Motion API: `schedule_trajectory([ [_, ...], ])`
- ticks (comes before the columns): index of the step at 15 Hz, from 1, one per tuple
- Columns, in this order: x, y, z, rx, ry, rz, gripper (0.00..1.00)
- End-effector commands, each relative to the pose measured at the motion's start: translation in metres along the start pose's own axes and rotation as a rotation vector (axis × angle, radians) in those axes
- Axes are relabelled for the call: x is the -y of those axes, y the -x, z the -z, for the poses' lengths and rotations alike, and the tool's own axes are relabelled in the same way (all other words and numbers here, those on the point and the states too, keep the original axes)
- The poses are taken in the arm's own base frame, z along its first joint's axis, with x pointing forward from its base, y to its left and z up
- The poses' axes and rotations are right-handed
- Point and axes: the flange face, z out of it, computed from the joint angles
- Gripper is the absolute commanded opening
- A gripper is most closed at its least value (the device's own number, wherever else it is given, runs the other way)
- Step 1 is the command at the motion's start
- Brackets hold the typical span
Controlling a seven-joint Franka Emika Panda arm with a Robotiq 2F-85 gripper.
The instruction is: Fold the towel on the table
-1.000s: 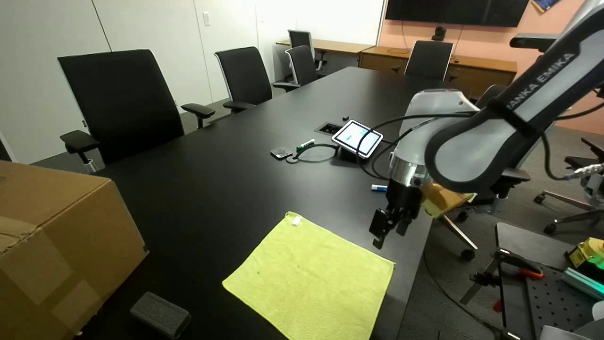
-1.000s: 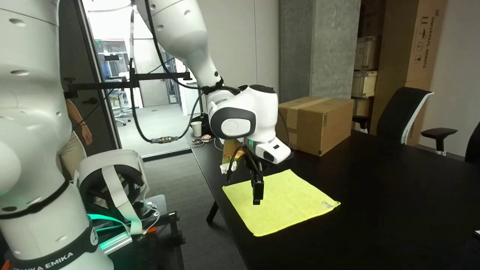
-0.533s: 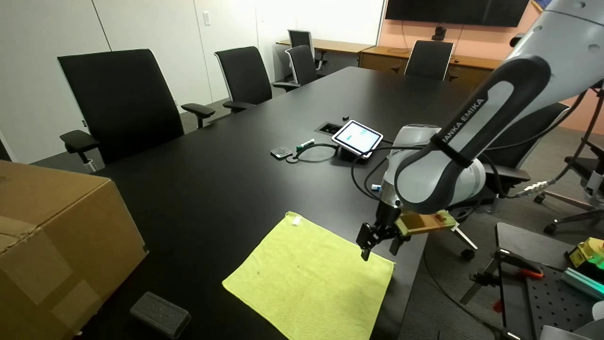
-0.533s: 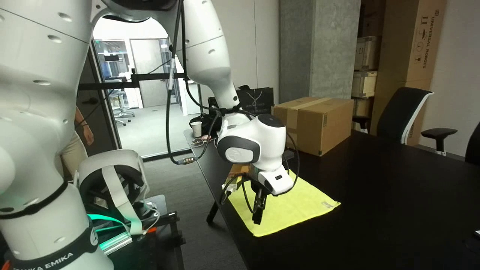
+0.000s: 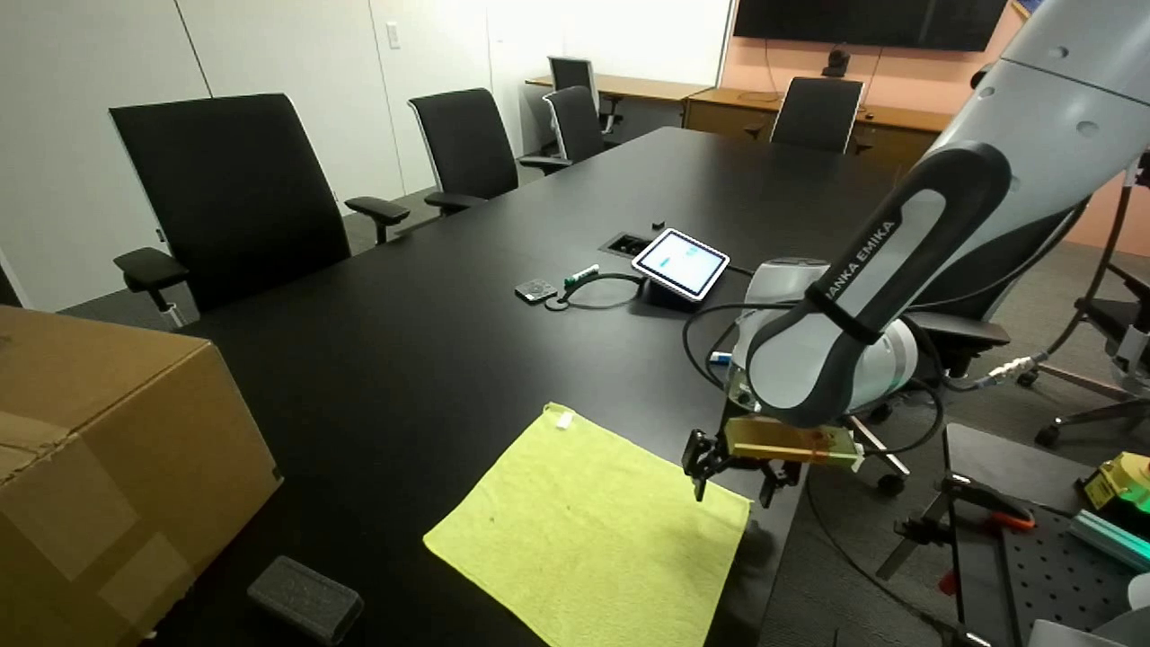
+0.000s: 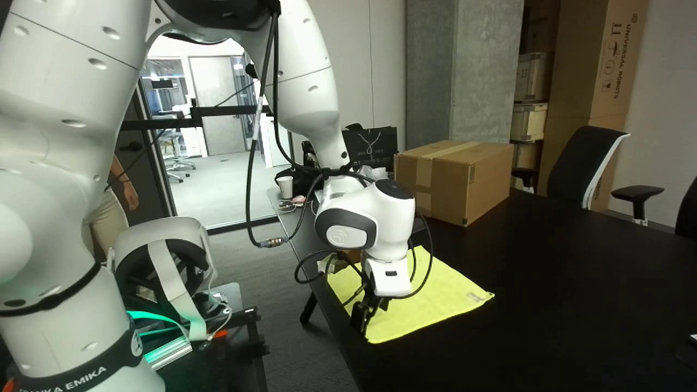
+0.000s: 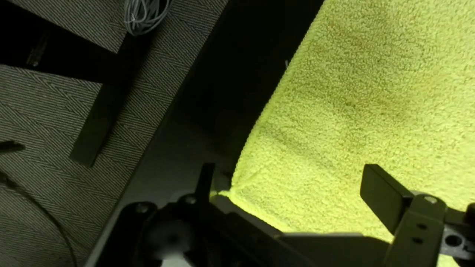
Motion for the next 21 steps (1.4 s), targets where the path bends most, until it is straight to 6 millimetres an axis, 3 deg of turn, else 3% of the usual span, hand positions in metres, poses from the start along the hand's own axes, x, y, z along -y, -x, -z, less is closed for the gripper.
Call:
schedule_trajectory([
  [1,0.006,0.007,-0.002,-0.006,0.018,-0.142,1.00],
  [7,0.005,0.017,-0.014,-0.038,0.033,-0.287,1.00],
  [14,-0.005,0.000,-0.038,-0.147,0.038,-0.386,1.00],
  [18,-0.002,-0.001,-0.041,-0.199,0.016,-0.412,1.00],
  [21,0.001,0.000,-0.037,-0.222,0.018,-0.407,0.71],
])
